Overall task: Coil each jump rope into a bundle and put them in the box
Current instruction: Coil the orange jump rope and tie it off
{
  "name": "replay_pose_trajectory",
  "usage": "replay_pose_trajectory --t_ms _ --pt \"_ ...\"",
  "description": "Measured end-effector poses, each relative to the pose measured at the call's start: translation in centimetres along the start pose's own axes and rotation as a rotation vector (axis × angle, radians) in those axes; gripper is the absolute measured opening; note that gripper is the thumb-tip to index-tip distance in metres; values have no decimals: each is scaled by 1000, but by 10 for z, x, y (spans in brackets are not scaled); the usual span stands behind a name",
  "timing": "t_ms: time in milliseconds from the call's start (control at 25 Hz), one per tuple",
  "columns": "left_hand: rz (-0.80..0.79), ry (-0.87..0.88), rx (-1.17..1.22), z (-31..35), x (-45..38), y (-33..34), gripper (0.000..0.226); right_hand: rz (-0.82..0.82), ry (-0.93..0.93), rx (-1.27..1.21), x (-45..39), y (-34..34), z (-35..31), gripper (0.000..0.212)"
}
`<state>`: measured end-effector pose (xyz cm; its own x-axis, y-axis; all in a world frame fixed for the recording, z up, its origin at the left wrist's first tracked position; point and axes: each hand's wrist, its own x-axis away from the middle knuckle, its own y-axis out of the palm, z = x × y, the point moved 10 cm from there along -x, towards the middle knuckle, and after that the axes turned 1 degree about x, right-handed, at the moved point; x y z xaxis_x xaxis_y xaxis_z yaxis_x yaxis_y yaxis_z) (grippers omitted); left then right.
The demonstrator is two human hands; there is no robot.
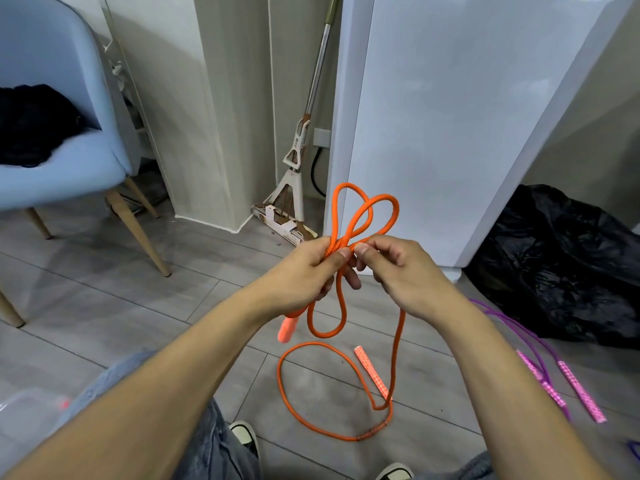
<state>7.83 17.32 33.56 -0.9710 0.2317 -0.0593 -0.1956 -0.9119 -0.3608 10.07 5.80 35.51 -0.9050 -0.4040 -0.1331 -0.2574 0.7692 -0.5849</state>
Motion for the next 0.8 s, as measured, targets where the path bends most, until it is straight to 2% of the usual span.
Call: replay_pose_trajectory --t_ms 80,200,320,400,520,640,720,800 --pt "18 11 4 0 0 -3 29 -1 18 -22 -1 2 2 32" --pt "115 -14 339 -4 -3 -12 24 -11 80 -90 -3 1 11 35" --pt "405 -39 578 -22 -8 -56 24 1 161 -56 -2 -16 33 39" --pt "594 -50 685 -37 -5 -90 26 96 186 57 -1 -40 45 43" --pt "762 -52 778 -50 4 -117 27 168 258 270 3 -67 60 38" --pt "801 -99 786 -57 7 -115 27 97 312 313 4 -62 69 32" --pt "734 -158 749 -60 2 -101 25 159 255 132 1 -53 57 29" --pt "601 -209 721 -58 -4 -77 24 242 174 -82 -3 -40 38 26"
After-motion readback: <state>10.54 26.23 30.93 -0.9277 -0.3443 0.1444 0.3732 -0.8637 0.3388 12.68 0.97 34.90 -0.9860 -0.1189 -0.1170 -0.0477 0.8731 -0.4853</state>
